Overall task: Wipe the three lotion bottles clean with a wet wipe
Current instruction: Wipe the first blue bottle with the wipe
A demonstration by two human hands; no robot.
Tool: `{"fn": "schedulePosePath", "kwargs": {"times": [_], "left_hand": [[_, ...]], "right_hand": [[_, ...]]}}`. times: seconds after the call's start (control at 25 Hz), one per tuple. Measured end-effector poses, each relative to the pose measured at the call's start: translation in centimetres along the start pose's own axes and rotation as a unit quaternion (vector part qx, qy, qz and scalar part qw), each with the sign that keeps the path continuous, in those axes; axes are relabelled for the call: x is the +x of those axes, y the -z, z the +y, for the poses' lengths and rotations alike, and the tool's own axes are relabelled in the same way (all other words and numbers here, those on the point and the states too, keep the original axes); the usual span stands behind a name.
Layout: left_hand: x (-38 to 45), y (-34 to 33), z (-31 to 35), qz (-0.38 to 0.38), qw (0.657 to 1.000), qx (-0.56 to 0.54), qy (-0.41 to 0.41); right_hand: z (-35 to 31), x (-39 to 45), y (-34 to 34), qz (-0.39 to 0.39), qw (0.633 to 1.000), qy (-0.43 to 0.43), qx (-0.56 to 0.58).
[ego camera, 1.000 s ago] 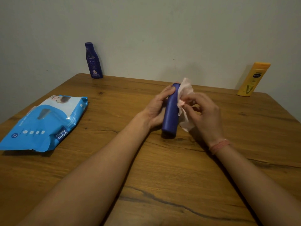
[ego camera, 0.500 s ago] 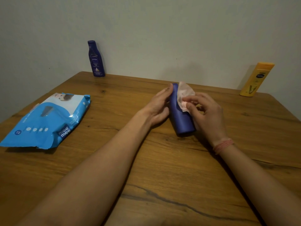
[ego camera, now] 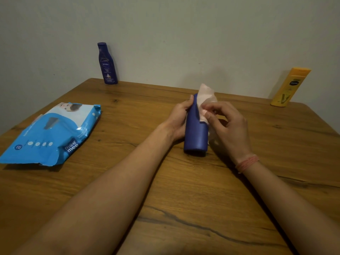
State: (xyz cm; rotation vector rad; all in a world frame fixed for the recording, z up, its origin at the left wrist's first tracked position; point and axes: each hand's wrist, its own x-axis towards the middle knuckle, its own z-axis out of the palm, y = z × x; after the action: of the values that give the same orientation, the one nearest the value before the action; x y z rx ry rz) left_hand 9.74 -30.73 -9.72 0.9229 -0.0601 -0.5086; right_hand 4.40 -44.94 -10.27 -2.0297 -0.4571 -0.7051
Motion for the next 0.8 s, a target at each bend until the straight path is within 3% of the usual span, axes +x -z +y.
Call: {"fn": "schedulePosePath", "kwargs": {"times": [0.12,0.24,0.4,0.52,0.68,0.8], "left_hand": [[0.9,0.7,1.1,0.078,0.984,-0.131,-0.091],[1.0,1.7,1.7,0.124,0.967,-0.166,-0.146],[0.6,0.9,1.3,0.052,0.984,-0.120,-0.119],[0.5,0.5,1.0,0.001,0.992,-0.073,-0.104],[0.0,0.3,1.0,-0.016,0.995,0.001,-0.099],[0.1,0.3,1.0,0.002,0.993,0.005,-0.117]], "right_hand": [[-0.2,-0.3,-0.9,-0.082,0.994,0.058,-0.040],[0.2,-0.4,-1.1,-0.134,0.984,0.084,-0.081],[0.5,-0.1,-0.3,-0.055,0.997,0.018,-0.051],[0.4,0.0,-0.3,-0.005,0.998,0.025,-0.051],[0.2,-0.2,-0.9,-0.021,0.992,0.085,-0.094],[0.2,-0.1,-0.8,-0.036,0.992,0.068,-0.104]]}}
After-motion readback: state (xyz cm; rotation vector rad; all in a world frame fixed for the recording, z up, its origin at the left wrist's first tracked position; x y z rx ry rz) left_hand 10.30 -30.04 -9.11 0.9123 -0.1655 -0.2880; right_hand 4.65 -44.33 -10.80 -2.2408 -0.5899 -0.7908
